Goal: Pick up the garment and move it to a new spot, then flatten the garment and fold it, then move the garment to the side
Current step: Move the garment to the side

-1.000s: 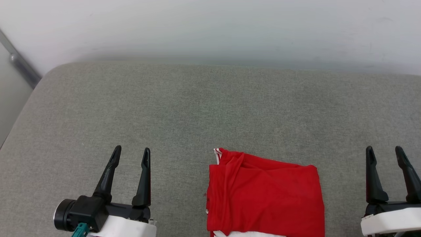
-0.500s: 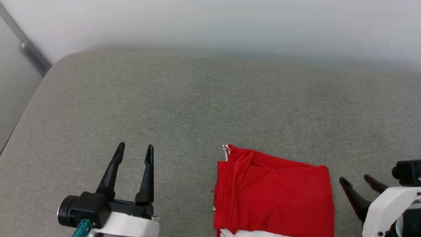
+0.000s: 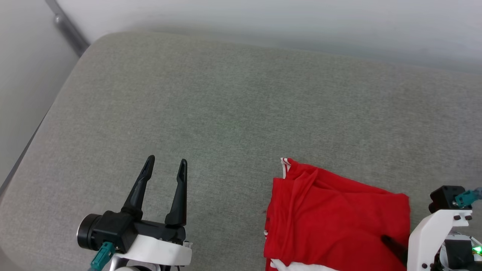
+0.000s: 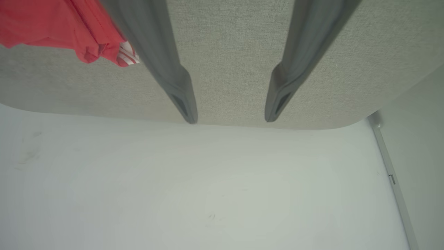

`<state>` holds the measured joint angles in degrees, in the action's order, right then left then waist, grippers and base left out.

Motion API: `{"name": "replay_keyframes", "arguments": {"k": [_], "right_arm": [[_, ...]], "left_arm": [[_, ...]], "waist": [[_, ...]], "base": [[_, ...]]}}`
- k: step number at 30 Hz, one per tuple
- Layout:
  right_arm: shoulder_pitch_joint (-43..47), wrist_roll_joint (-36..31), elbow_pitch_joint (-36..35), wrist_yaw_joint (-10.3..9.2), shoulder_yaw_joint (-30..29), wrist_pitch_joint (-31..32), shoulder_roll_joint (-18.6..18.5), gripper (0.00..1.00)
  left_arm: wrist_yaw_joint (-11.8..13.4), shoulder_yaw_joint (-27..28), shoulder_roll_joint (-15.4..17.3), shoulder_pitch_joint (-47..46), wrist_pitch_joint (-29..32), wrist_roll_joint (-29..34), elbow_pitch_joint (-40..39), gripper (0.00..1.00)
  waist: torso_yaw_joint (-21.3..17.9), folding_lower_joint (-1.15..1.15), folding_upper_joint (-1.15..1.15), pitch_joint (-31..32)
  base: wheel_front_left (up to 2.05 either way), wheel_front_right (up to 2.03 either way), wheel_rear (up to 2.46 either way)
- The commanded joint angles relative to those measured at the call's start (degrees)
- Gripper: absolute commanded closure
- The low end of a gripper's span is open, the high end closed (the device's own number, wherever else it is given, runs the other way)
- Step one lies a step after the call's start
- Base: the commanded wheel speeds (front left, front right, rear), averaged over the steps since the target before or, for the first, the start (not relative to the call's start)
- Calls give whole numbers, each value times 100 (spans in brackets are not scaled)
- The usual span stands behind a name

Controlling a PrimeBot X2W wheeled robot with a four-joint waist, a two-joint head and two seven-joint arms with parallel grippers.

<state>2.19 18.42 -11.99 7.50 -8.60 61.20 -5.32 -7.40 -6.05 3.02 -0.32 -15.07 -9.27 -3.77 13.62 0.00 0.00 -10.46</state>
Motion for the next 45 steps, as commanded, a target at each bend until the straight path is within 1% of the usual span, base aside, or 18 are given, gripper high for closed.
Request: {"name": "replay_keyframes", "arguments": {"k": [1,6,11,12,14,17,20,23,25,27,33,35,38,40,42,45], "right_arm": [[-81,-76,84,-3,4,-17,10,0],[-154,-107,527,-2,9,-46,133,0],[-61,-197,990,1,368,-109,189,0],[-40,-223,1064,5,430,-140,197,2],[-61,-322,1177,5,512,-237,167,100],[-180,-503,1229,2,608,-485,8,100],[-359,-684,1136,-6,819,-731,-294,100],[-603,-967,929,-7,1112,-839,-767,100],[-774,-1129,794,-6,1426,-860,-1106,100],[-987,-1281,673,-4,1830,-819,-1531,100],[-1771,-1476,376,-5,2778,-849,-3167,100],[-2025,-1392,434,-4,2967,-972,-3558,100],[-2346,-1258,606,-5,3157,-1162,-4026,100],[-2511,-1230,714,-5,3244,-1327,-4231,100],[-2622,-1235,874,-4,3189,-1528,-4335,100],[-2770,-1260,1251,-7,2919,-1895,-4426,100]], "left_arm": [[-6,-17,-11,-60,-11,-3,-1,0],[-6,-45,-15,-119,-12,-4,13,0],[-6,-105,-17,-134,-12,15,71,0],[-6,-129,-17,-134,-12,43,76,0],[-6,-138,-14,-131,-12,49,81,0],[-6,-168,-15,-133,-12,24,68,0],[-6,-213,-16,-99,-12,-4,63,0],[-6,-262,-15,-50,-12,-90,5,0],[-6,-347,-16,-57,-12,-119,-18,0],[4,-393,-15,-88,-11,-180,-71,0],[51,-595,-15,-362,-11,-223,-336,0],[39,-696,-12,-490,-11,-178,-372,0],[20,-883,-10,-682,-12,-79,-381,0],[11,-950,-10,-807,-12,36,-389,0],[11,-998,-8,-921,-12,120,-393,0],[-1,-1060,72,-1090,-11,216,-412,0]], "waist": [[109,0,0,-94],[265,0,0,-186],[323,0,0,-225],[322,0,0,-224],[315,0,0,-219],[275,0,0,-196],[163,0,0,-113],[-63,0,0,-52],[-269,0,0,-42],[-535,0,0,-72],[-1402,0,0,-442],[-1694,0,0,-625],[-2088,0,0,-904],[-2324,0,0,-1111],[-2506,0,0,-1311],[-2698,0,0,-1608]], "base": [[0,0,0],[0,0,0],[0,0,0],[0,0,0],[0,0,0],[0,0,0],[0,0,0],[0,0,0],[0,0,0],[0,0,0],[0,0,0],[0,0,0],[0,0,0],[0,0,0],[0,0,0],[0,0,0]]}}
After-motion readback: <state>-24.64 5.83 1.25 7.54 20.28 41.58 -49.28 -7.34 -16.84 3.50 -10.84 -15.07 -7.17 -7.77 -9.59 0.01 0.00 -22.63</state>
